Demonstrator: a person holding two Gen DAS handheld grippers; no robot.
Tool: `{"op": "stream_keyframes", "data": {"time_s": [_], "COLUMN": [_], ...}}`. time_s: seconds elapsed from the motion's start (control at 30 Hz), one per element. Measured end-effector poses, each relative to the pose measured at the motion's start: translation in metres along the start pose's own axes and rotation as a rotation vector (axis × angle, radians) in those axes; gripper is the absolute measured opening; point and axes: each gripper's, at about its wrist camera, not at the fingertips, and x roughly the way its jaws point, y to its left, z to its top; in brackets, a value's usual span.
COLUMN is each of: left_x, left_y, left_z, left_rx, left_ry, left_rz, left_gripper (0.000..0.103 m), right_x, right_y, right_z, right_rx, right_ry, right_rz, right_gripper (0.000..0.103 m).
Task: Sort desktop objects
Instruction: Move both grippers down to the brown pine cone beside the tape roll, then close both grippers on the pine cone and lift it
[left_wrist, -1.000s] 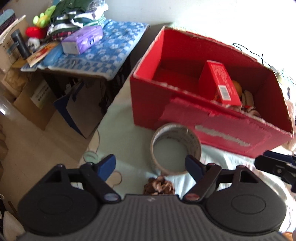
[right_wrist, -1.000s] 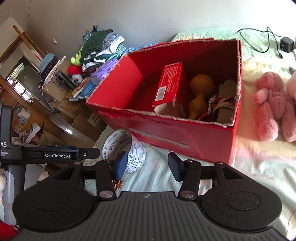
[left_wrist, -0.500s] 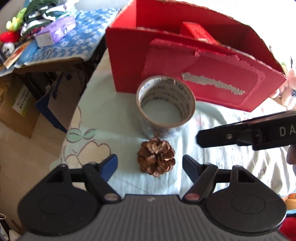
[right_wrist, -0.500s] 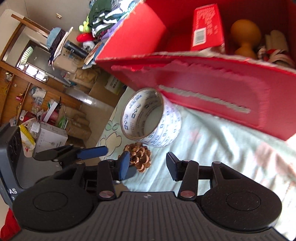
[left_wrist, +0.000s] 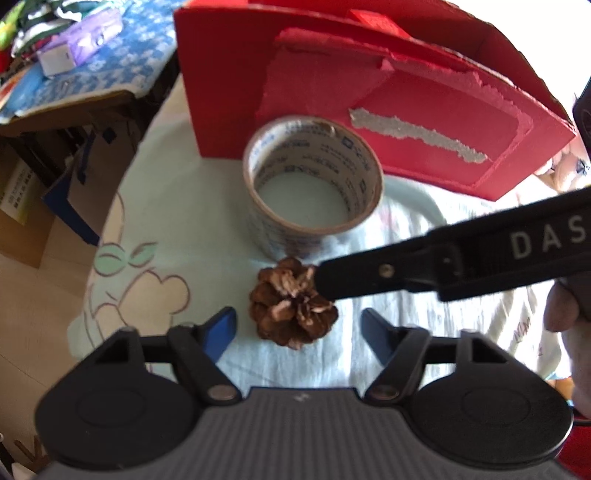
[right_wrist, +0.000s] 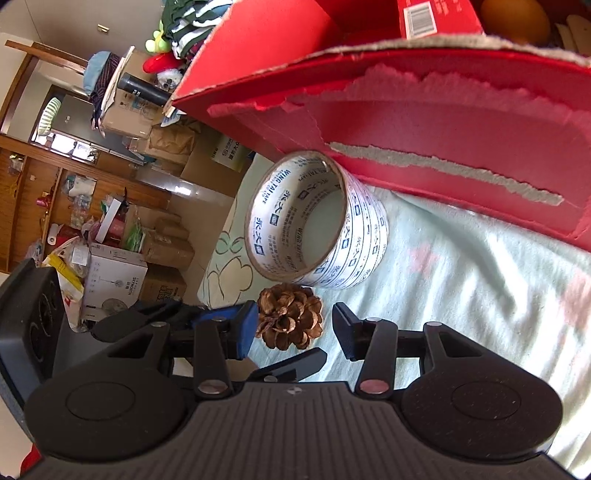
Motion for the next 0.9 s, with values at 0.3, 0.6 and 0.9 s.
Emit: {"op": "stream_keyframes", "data": {"time_s": [0.3,0.6,0.9], "left_x": [0.008,0.01,0.012], "left_y": [-0.002,-0.008,-0.048], "left_z": [0.001,-0.001,0.009], "left_rx": [-0.006,0.007,0.114], "left_ry": [0.017,0.024,0.051], "left_rz": [0.0,0.02,-0.029], "left_gripper": [0.049,0.048,0.048], "right_x": [0.012,0.008,-0.023], "right_y": [-0.004,-0.008,-0.027], "right_z": [-0.001,-0.001,-0.012], "right_rx": [0.036,0.018,0.051], "right_ry": [0.035,0.026,-0.024], "right_rz": [0.021,0.01,-0.037], "right_gripper": [0.049,0.045,0.041]}}
